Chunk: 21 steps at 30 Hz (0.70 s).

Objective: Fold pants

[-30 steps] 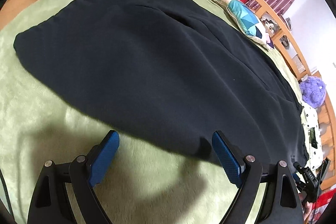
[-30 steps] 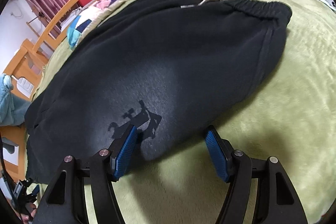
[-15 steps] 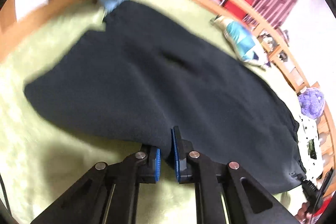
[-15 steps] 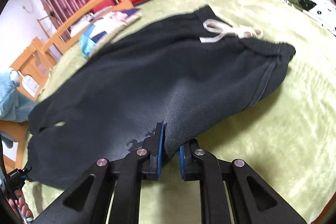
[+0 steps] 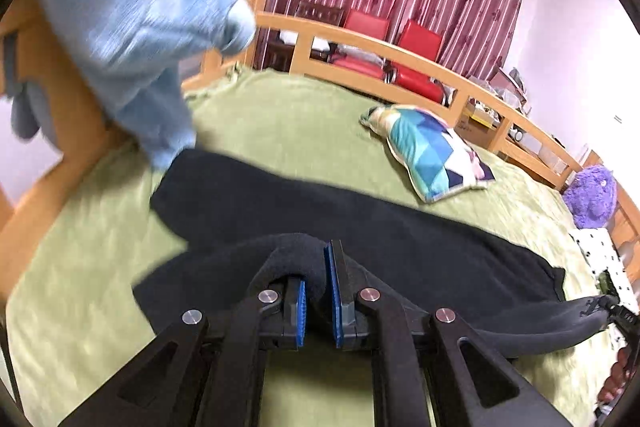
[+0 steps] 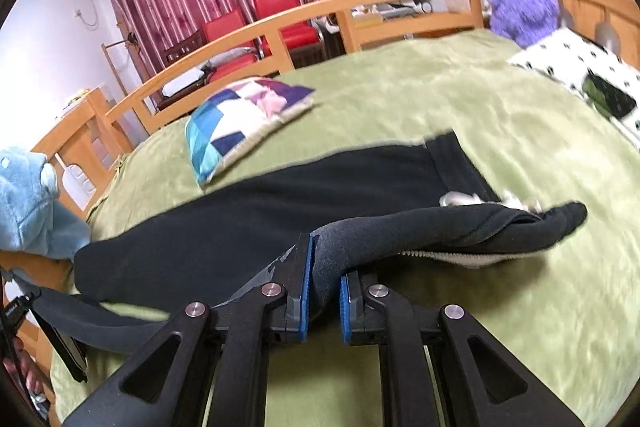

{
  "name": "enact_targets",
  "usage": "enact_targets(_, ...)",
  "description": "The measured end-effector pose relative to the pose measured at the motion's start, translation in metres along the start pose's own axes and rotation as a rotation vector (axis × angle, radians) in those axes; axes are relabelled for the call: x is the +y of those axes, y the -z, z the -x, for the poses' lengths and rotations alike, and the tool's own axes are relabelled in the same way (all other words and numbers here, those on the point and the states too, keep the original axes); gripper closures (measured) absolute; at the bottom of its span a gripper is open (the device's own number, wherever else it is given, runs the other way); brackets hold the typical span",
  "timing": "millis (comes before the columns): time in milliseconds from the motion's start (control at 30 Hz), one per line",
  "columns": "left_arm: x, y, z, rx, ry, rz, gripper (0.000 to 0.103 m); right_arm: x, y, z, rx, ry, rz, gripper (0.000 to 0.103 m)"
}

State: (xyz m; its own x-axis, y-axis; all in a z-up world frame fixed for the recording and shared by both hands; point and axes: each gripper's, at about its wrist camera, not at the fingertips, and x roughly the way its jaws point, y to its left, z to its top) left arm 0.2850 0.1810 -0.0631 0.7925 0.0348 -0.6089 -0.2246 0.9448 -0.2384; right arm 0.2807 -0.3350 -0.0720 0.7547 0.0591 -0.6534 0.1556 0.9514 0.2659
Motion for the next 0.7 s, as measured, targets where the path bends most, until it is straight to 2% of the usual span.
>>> enact_targets(167,-0.019,-0.026,-0.044,-0.010,-0.040,-0.013,0.093,0.013,-0.042,-0.045,-0.003,-0.008,0.002,0.093)
enact_targets(300,-0.031,-0.034,-0.075,-0.019,-0.062,-0.034,0.093,0.022,-0.058,-0.089,-0.004,-0.002,0.025,0.093)
enact_targets(433,-0.041,-0.045,-0.108,-0.016,-0.078,-0.044,0.093,0.021,-0.069,-0.128,0.005,-0.022,0.003,0.093)
enact_targets(600,-0.045,-0.044,-0.140,0.010,-0.090,-0.039,0.093,0.022,-0.072,-0.178,0.048,-0.007,-0.019,0.092)
enact_targets(700,-0.051,-0.038,-0.156,0.037,-0.099,-0.067,0.093,0.022,-0.061,-0.202,0.107,0.008,0.004,0.083)
